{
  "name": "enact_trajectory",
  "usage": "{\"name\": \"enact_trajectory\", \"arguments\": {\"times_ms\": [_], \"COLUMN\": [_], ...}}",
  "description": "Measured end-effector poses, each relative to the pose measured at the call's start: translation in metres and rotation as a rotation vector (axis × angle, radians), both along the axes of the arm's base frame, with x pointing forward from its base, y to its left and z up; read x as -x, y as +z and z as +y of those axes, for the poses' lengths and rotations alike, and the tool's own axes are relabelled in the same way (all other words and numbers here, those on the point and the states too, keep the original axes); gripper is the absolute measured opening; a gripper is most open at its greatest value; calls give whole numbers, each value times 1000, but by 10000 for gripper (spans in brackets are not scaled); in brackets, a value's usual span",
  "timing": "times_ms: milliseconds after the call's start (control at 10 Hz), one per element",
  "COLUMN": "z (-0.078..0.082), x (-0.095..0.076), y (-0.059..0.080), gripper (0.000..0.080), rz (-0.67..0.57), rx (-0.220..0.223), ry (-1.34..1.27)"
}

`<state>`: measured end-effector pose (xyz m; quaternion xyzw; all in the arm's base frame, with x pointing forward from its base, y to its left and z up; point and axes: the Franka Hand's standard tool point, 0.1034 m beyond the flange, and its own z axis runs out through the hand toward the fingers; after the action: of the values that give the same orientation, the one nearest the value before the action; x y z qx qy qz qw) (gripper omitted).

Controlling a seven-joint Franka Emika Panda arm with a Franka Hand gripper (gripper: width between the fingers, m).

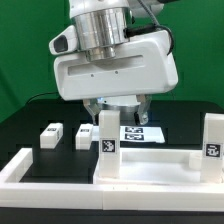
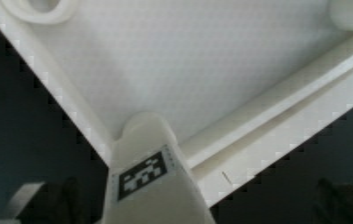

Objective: Assemble desk

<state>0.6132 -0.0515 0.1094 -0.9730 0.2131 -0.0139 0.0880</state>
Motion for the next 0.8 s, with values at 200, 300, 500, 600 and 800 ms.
{"name": "enact_trajectory", "arguments": {"times_ms": [200,300,500,600,800], "z": [-11,-9,-9,-9,-9], "x": [-11,-12,-12,-12,-12], "y": [3,1,1,1,1], "gripper": [649,649,525,389,290], "rz": [-30,-32,-28,-27,-6], "rx": [74,82,78,78,65], "ry": [261,298,261,260,95]}}
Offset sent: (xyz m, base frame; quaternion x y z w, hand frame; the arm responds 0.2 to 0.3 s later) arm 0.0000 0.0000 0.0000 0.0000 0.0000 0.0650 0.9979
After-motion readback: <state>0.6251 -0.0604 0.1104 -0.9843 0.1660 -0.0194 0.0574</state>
